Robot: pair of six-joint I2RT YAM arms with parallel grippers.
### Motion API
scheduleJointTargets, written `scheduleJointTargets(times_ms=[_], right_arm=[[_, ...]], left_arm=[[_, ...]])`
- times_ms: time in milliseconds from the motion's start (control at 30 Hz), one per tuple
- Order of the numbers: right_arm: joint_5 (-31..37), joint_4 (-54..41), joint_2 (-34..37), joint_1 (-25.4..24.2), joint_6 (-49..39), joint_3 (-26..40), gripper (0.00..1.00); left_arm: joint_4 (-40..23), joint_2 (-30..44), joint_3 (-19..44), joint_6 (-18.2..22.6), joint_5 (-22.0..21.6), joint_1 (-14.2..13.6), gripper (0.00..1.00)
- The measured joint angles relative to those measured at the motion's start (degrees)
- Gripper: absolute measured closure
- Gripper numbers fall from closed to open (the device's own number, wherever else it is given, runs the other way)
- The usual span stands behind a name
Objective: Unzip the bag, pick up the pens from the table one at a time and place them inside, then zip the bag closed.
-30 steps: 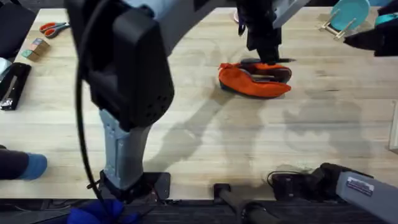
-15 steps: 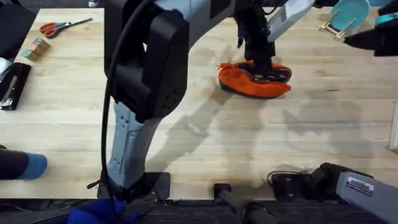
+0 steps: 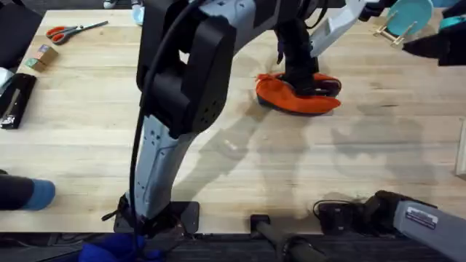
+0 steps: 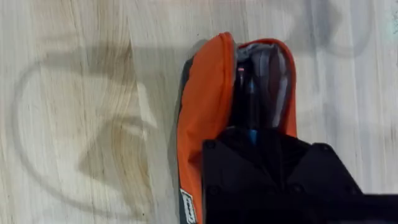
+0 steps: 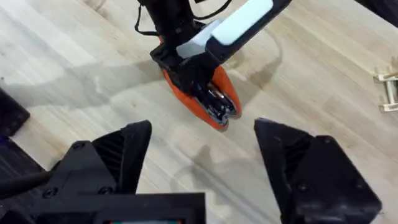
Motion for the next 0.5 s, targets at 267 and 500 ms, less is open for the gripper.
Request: scheduleJointTargets(times_ms=[267, 500], right_arm=[[0.0, 0.0, 0.0, 0.0, 0.0, 0.0, 0.004], [0.0, 0.0, 0.0, 0.0, 0.0, 0.0, 0.004]], left_arm=[[0.1, 0.0, 0.0, -0.2, -0.1, 0.0, 0.337], [-0.1, 0.0, 0.0, -0.6, 0.1, 0.0, 0.006]])
